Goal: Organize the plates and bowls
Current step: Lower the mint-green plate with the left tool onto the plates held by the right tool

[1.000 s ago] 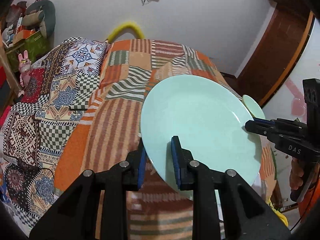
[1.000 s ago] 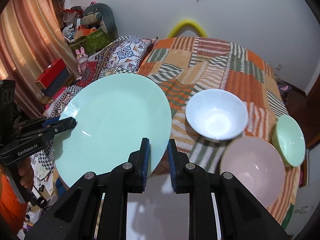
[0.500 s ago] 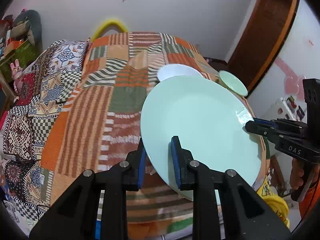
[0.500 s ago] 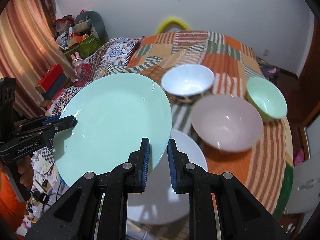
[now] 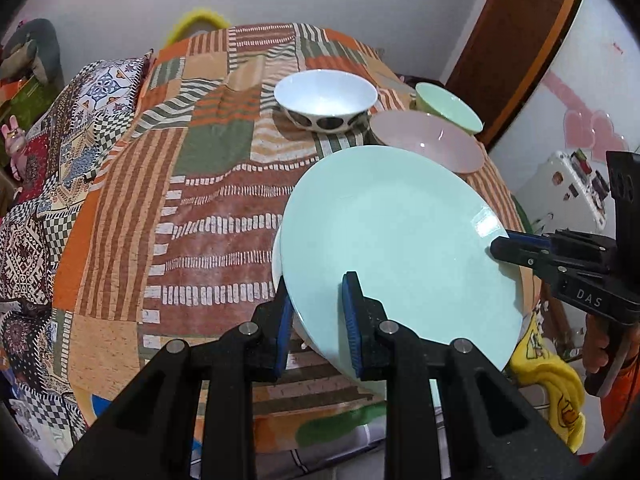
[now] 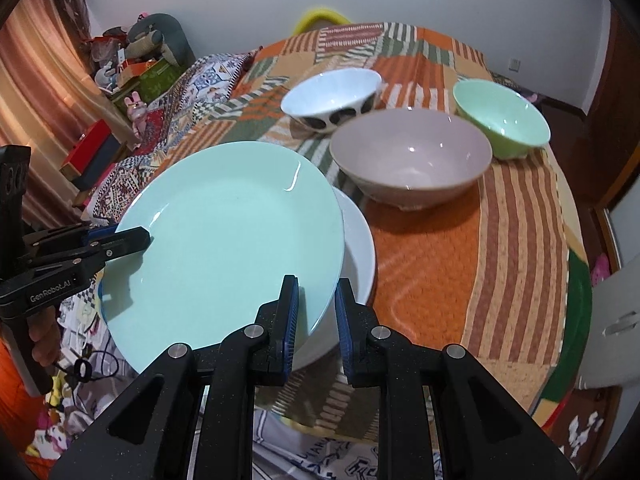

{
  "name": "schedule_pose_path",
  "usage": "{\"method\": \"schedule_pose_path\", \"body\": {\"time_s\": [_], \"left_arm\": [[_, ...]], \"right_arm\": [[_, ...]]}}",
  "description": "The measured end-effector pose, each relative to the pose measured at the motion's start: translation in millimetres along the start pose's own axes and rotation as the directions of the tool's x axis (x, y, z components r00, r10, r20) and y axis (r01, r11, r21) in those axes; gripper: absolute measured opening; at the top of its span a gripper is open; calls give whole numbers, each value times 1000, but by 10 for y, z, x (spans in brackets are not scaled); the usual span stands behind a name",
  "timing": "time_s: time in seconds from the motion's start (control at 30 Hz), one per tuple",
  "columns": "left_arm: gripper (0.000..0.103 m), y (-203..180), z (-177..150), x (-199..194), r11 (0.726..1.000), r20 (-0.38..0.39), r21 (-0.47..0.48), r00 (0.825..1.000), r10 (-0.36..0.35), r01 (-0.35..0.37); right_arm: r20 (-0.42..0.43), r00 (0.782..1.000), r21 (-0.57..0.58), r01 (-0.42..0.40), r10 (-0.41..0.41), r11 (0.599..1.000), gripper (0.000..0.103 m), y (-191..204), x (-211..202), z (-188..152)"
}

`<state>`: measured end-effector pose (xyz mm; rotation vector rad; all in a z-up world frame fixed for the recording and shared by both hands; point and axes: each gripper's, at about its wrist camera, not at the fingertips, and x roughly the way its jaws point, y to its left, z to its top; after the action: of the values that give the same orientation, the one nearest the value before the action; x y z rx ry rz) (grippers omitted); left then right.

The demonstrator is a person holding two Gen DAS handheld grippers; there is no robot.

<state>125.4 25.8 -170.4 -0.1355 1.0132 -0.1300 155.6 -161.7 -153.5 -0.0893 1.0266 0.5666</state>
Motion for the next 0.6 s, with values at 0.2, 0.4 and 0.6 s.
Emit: {"method": "schedule_pose_path", "body": {"time_s": [0.2, 0.4, 0.6], "left_arm": [[24, 12, -15, 173, 1000, -44, -2, 999, -7, 7], [24, 45, -20, 341, 1000, -84, -7, 996, -19, 18], [24, 74, -21, 433, 1000, -102, -1, 995, -20, 20]], "right_arm": [[-27, 1000, 12, 9, -9, 1000, 17, -51, 109, -91], [-57, 998, 15, 23, -22, 1000, 17, -88, 202, -109], [-78, 996, 0, 39, -39, 999, 17, -83, 267, -98]]}}
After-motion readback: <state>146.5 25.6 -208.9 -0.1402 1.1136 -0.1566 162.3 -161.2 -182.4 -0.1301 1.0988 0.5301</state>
